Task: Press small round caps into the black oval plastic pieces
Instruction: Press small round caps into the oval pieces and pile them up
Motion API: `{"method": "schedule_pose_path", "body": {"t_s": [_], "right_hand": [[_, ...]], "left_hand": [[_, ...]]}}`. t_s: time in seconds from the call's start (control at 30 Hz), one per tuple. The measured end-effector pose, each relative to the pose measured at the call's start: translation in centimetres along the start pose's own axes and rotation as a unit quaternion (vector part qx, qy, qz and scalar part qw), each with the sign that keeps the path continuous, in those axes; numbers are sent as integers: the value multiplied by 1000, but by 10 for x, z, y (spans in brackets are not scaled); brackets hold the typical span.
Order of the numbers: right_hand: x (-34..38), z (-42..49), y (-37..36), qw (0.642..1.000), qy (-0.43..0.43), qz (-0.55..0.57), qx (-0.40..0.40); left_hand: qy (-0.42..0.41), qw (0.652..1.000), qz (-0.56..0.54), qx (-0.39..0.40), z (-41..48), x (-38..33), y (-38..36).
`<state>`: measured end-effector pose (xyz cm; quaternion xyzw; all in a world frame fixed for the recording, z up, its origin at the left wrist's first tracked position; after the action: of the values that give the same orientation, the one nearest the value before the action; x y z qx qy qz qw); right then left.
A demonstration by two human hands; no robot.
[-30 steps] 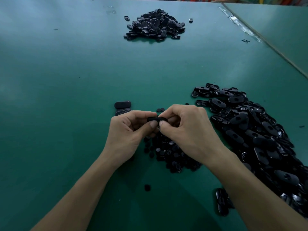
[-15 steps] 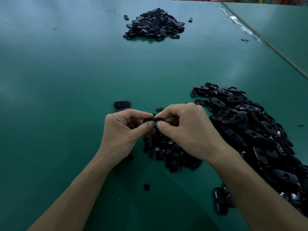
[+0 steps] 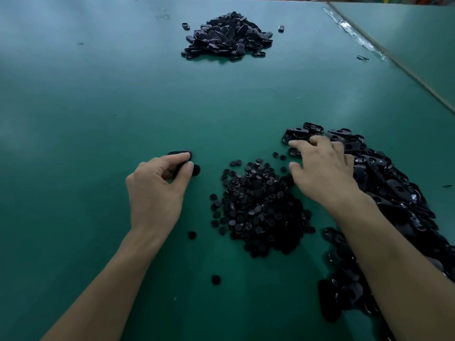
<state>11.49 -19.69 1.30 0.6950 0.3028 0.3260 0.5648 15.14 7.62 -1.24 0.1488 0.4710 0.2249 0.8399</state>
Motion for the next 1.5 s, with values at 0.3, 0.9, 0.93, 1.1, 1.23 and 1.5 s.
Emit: {"method": "schedule_pose_path", "body": {"t_s": [0.3, 0.9, 0.93, 1.1, 1.23, 1.5], "right_hand": [[-8, 1, -6, 995, 32, 55, -82], [0, -11, 16, 963, 63, 137, -225], [0, -10, 15, 966, 57, 132, -215], [-4, -10, 9, 973, 48, 148, -170], [-3, -15, 15, 967, 49, 177, -174], [-8, -8, 13, 977, 10, 180, -110]], "left_hand": [[32, 994, 94, 43, 0, 3, 0], [-89, 996, 13, 8, -6, -12, -7], [-89, 996, 11, 8, -6, -12, -8], [-75, 997, -14, 6, -7, -8, -8], [-80, 997, -19, 9, -6, -9, -9], [-99, 994, -33, 17, -7, -10, -10]]}}
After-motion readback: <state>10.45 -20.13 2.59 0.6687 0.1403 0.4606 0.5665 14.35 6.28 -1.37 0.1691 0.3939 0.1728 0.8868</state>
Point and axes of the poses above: each hand's wrist, its own z-axis towards the middle knuckle, its own y-axis out of the back of the hand, x = y × z, the point moved 4 cm from there along z, towards the middle knuckle, and after that the axes turned 13 degrees about -y, right-handed, at the moved point
